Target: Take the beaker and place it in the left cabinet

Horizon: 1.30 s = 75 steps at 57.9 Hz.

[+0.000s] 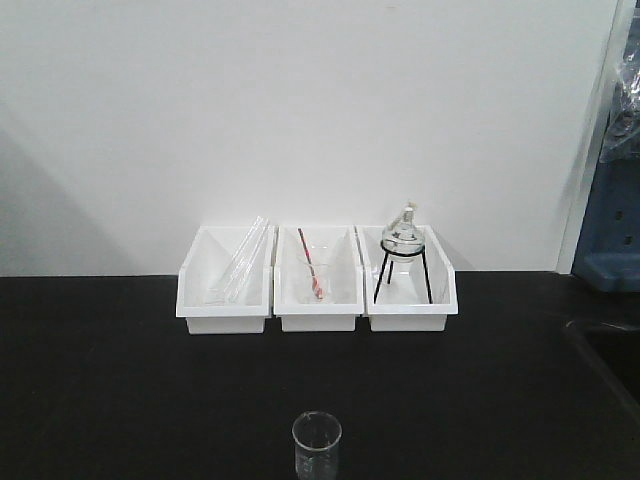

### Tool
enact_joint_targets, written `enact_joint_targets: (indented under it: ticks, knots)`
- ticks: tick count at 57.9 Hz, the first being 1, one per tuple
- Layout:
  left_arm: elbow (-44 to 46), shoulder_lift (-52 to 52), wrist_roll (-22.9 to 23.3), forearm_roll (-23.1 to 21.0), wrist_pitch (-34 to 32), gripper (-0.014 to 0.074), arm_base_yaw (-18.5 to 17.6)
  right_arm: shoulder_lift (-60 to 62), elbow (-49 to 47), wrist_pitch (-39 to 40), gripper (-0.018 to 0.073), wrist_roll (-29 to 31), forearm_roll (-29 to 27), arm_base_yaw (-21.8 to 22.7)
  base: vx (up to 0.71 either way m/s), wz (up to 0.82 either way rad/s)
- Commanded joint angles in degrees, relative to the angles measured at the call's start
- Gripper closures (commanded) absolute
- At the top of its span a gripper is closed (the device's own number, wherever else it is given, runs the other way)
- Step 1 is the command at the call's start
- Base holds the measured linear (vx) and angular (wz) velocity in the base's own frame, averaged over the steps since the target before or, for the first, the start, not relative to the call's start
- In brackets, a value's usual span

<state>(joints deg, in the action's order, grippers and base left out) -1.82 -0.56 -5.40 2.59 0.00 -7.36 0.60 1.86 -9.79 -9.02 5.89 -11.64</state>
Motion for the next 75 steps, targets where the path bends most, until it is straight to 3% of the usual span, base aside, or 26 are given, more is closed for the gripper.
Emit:
enact_joint_targets:
  ticks: [1, 12, 26, 32, 40, 46, 62, 75]
  knots:
    - [-0.9, -1.1, 0.2, -0.2, -4.3, 0.0595, 0.0, -0.1, 0.2, 4.6, 0.0568, 0.6, 0.4, 0.1, 0.0, 0.0]
    - [-0.9, -1.1, 0.2, -0.2, -4.3, 0.0595, 0.0, -0.1, 0.2, 9.1, 0.0568, 0.6, 0.4, 0.1, 0.0, 0.0]
    - [-0.9, -1.1, 0.2, -0.2, -4.3, 0.0595, 0.0, -0.1, -1.4, 27.6, 0.0568, 0.6, 0.4, 0.1, 0.0, 0.0]
    - [-0.9, -1.1, 0.2, -0.2, -4.3, 0.0595, 0.0, -1.2, -6.0, 22.4, 0.0565, 0.8, 0.4, 0.1, 0.0, 0.0]
    - [-0.9, -1.1, 0.2, -0.2, -4.3, 0.0595, 0.0, -6.9, -15.0, 6.9, 0.0564, 0.8, 0.4, 0.1, 0.0, 0.0]
    - [-0.9, -1.1, 0.2, -0.2, -4.3, 0.0595, 0.0, -11.6, -18.5, 2.2, 0.0561, 0.8, 0.5, 0.1, 0.0, 0.0]
    - [-0.9, -1.1, 0.2, -0.2, -4.3, 0.0595, 0.0, -24.8, -19.1, 5.2, 0.052, 0.6, 0.5, 0.1, 0.0, 0.0]
    - [-0.9, -1.1, 0.2, -0.2, -4.3, 0.0595, 0.0, -37.2, -19.1, 13.3, 0.0349, -1.0, -2.0, 0.1, 0.0, 0.0]
